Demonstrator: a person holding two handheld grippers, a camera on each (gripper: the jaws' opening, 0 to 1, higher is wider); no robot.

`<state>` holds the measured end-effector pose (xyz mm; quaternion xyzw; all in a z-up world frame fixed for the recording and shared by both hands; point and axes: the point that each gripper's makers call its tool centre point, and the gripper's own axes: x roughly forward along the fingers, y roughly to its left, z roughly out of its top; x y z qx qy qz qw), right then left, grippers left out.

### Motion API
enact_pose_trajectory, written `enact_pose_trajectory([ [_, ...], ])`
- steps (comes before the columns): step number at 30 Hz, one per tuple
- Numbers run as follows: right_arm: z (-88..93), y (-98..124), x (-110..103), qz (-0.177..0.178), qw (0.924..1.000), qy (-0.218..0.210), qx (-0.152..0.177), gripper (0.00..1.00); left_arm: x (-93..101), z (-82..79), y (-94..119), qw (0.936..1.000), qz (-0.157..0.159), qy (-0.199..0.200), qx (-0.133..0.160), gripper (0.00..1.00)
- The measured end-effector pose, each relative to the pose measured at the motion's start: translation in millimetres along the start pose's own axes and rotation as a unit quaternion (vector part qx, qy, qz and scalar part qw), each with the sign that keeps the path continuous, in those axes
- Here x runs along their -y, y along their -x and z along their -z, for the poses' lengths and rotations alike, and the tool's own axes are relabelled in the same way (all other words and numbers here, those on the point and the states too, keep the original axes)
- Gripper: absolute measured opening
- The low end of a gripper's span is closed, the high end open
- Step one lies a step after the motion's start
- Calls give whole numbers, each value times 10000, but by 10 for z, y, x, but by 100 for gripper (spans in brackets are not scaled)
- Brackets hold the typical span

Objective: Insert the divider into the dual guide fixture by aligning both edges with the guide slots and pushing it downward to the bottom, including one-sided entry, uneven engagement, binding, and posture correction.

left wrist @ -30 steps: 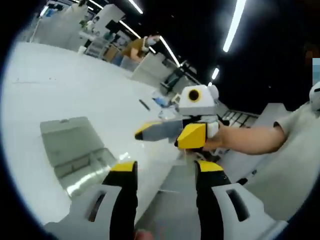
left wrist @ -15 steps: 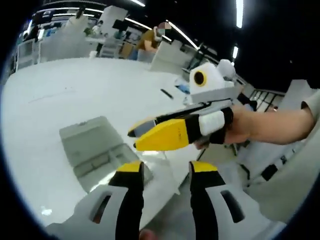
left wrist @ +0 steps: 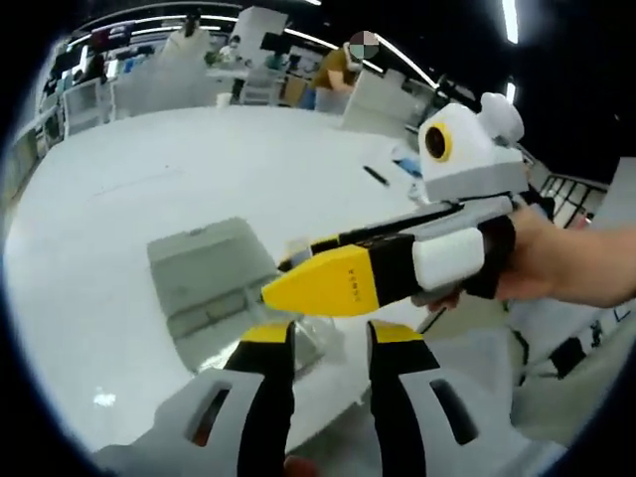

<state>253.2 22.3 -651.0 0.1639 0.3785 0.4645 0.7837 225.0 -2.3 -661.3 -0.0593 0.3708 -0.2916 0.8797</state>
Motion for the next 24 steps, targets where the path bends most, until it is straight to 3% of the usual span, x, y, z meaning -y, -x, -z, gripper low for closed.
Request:
enact_pose_trajectory([
  [11, 48, -7, 57, 347, 9993, -91, -38, 30, -93, 58, -66, 9992, -362, 139, -104, 18],
  [24, 72, -20, 89, 480, 9986, -233, -46, 30, -104, 96, -129, 9986, -453, 207, -173, 8],
])
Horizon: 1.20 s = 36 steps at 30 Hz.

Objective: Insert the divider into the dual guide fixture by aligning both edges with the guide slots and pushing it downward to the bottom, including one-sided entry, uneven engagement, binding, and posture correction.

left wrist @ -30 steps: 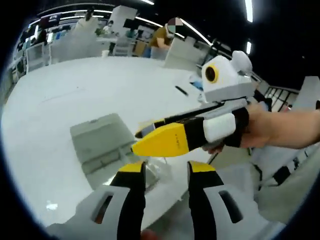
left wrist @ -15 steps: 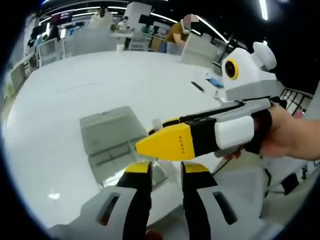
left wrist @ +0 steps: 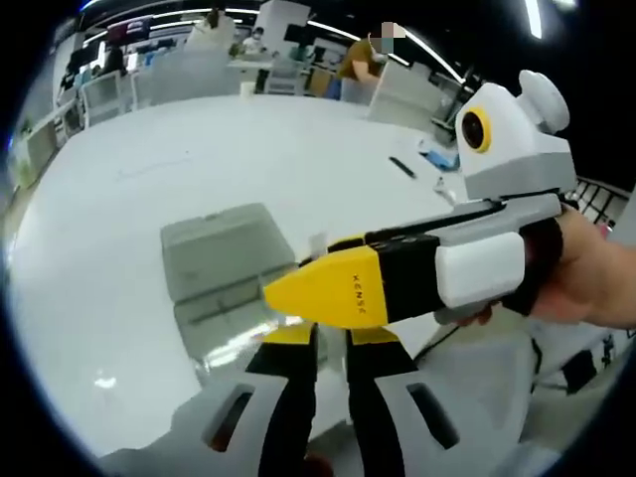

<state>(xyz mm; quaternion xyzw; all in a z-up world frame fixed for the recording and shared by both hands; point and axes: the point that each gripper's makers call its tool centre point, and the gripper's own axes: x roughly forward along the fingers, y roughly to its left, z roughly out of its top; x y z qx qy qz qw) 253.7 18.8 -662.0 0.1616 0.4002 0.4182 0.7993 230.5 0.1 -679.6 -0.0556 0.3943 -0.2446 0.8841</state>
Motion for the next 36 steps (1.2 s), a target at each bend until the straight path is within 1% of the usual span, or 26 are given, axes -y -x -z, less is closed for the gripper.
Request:
enact_pose_trajectory([
  [7, 2, -18, 45, 122, 9999, -41, -56, 29, -14, -6, -7, 10000, -13, -5, -45, 8],
  [10, 0, -23, 40, 116, 9999, -50, -54, 29, -19, -23, -6, 10000, -22, -15, -42, 8],
  [11, 7, -25, 60, 173, 9998, -31, -86, 29, -22, -28, -5, 10000, -26, -23, -37, 8],
  [13, -3, -31, 51, 133, 9999, -80, -66, 29, -30, -40, -3, 10000, -31, -11, -27, 8],
  [23, 22, -60, 62, 219, 9995, -186, -156, 30, -92, -7, -14, 9998, -109, -69, -145, 5],
  [28, 18, -72, 75, 247, 9992, -256, -206, 30, -94, -4, -20, 9997, -83, -105, -199, 3],
  [36, -2, -97, 56, 82, 9995, -229, -225, 32, -197, -5, -6, 9997, -53, 88, -233, 2],
])
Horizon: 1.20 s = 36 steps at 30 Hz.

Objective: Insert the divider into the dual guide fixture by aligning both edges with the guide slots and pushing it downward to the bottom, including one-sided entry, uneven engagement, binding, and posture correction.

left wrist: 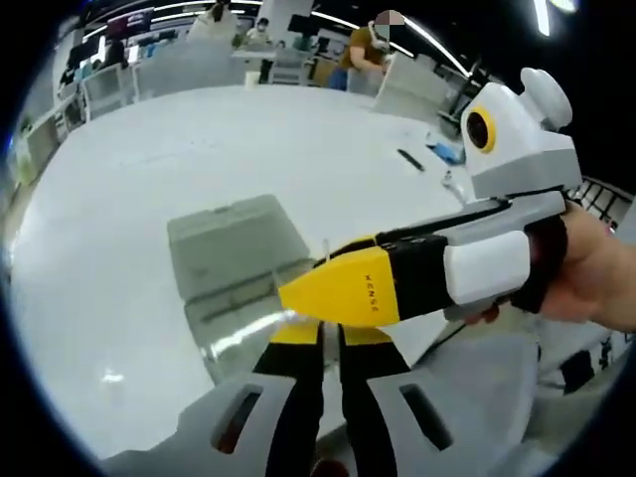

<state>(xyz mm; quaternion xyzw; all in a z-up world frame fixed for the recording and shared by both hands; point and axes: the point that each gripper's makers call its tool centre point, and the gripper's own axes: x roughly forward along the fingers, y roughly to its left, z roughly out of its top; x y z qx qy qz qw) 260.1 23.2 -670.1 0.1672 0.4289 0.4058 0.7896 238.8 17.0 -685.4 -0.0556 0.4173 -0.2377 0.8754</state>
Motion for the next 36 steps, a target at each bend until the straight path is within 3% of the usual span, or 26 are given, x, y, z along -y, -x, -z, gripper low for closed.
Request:
enact_pose_trajectory([
  [11, -61, 3, 5, -143, 9997, 169, 70, 37, -54, 49, 27, 9994, 163, 262, -127, 2],
  [21, -68, 35, 3, -272, 9992, 276, 135, 33, 70, 60, 39, 9945, 714, 731, -217, 2],
  [36, -8, 8, -64, -415, 9981, 458, 56, 30, 150, 114, 58, 9907, 1083, 732, -386, 2],
])
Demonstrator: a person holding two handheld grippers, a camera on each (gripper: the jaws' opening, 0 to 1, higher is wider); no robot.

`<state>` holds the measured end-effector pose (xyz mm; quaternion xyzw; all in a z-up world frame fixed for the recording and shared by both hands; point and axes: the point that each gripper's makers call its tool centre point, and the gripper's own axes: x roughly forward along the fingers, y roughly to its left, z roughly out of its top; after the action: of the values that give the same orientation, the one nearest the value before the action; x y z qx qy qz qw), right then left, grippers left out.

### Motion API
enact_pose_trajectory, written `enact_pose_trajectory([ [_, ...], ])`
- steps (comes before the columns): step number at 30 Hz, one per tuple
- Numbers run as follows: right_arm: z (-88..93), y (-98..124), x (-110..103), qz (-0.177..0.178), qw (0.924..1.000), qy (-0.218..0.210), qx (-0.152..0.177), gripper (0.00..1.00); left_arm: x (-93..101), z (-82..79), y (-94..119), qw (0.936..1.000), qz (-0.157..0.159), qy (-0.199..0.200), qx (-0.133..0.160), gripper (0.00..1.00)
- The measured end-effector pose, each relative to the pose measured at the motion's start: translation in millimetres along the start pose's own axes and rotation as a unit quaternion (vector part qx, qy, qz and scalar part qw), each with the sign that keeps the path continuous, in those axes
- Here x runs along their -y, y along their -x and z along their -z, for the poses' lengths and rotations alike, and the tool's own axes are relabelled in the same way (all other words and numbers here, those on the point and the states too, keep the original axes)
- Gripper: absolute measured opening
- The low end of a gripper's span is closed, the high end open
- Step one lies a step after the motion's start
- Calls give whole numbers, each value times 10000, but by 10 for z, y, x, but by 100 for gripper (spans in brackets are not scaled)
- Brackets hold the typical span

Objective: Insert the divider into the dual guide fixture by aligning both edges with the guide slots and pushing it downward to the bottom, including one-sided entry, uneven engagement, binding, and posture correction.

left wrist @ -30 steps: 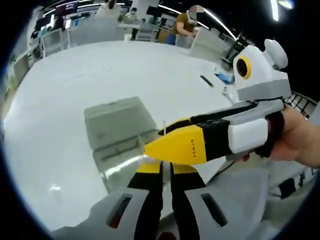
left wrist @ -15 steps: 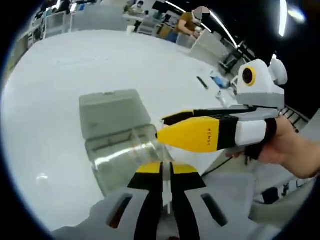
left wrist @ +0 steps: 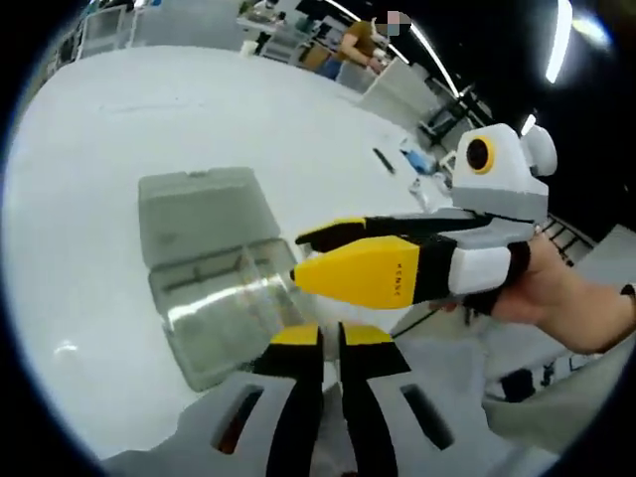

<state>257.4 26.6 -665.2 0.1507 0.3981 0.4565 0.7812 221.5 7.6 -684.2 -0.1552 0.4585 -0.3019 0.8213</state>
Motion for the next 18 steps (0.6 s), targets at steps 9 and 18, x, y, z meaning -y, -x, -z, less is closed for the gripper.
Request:
enact_pose_trajectory([
  [9, -53, 61, 8, -44, 9997, -156, 162, 32, -40, -37, 29, 9998, -67, 163, 80, 2],
  [18, -181, 234, 61, -52, 9984, -86, 555, 35, -187, -112, 122, 9995, -145, 276, 23, 1],
])
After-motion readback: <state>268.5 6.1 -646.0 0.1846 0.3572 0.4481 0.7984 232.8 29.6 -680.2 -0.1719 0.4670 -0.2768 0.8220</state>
